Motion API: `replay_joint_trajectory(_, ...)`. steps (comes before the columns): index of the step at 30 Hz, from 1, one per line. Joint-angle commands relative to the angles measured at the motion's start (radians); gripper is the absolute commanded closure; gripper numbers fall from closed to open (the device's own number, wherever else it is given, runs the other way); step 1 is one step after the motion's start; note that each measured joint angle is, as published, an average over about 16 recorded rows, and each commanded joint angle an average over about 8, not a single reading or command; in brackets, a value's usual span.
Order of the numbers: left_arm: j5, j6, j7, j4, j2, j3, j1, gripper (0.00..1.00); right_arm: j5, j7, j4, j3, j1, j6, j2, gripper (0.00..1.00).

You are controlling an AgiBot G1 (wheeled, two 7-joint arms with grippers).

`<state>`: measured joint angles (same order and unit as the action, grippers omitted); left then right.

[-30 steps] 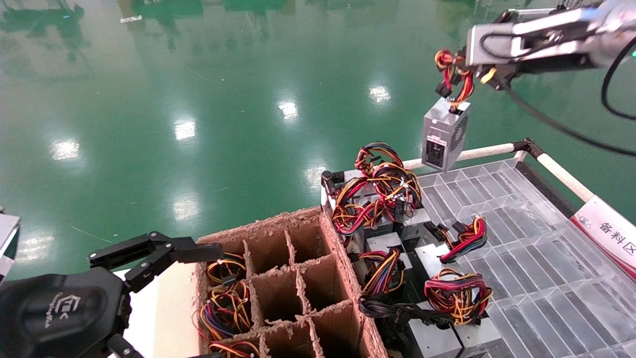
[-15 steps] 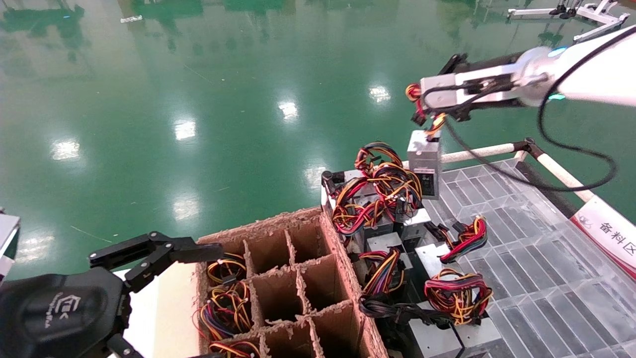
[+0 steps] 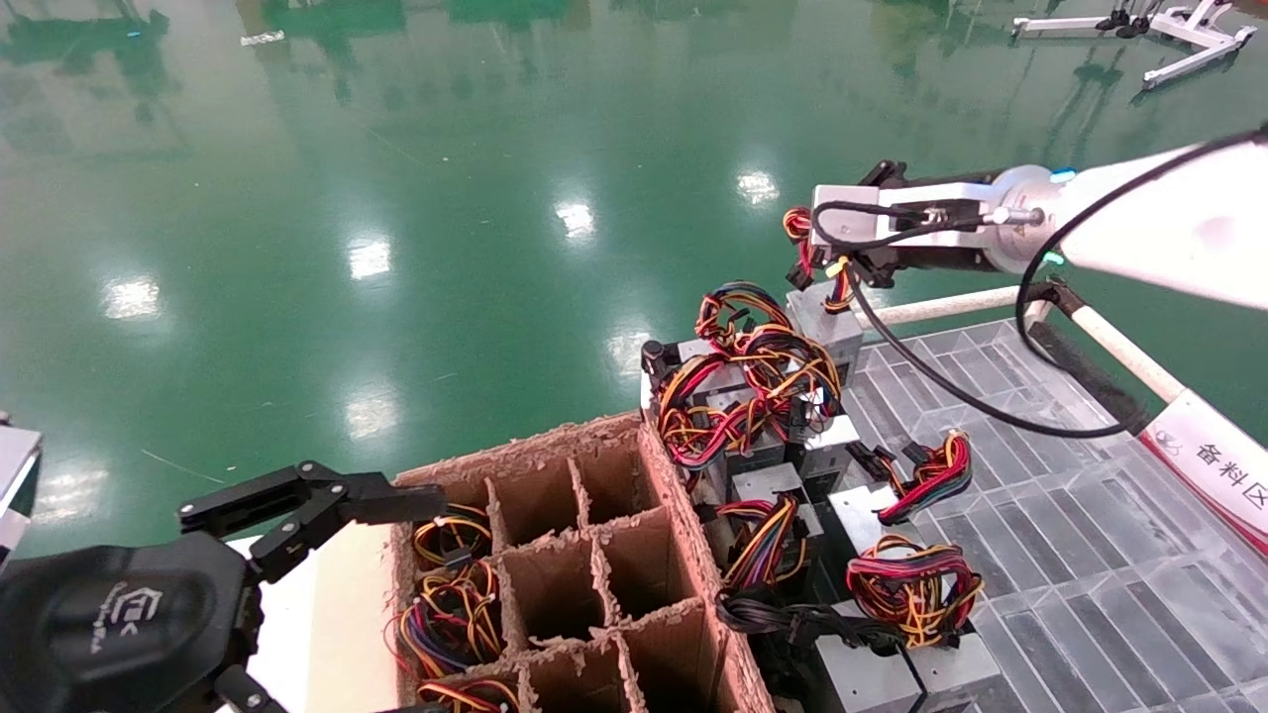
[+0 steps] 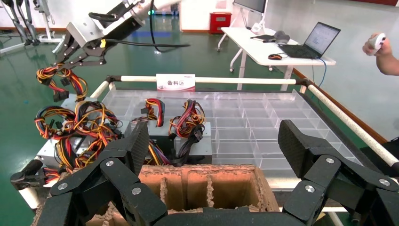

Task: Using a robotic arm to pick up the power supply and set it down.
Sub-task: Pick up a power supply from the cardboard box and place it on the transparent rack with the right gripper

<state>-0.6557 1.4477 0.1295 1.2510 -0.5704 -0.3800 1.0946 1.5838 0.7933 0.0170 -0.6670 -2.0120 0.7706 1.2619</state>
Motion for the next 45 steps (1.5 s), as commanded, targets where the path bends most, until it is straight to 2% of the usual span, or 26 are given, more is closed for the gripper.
replay_joint_trajectory(1,0.000,0.000,0.000,0.000,0.000,0.000,0.000,0.00,-0.015,-0.011,0.005,0.011,0.016,-0.009,-0.004,1.00)
replay_joint_trajectory(12,0.000,0.000,0.000,0.000,0.000,0.000,0.000,0.00,-0.208,-0.121,0.004,0.144,0.099,-0.049,-0.057,1.00)
replay_joint_trajectory(20,0.000,0.000,0.000,0.000,0.000,0.000,0.000,0.00,-0.294,-0.161,-0.002,0.204,0.145,-0.067,-0.071,1.00)
replay_joint_trajectory(35,0.000,0.000,0.000,0.000,0.000,0.000,0.000,0.00,-0.369,-0.179,-0.008,0.256,0.222,-0.117,-0.079,1.00)
replay_joint_trajectory(45,0.000,0.000,0.000,0.000,0.000,0.000,0.000,0.00,-0.374,-0.186,-0.011,0.259,0.227,-0.117,-0.100,1.00)
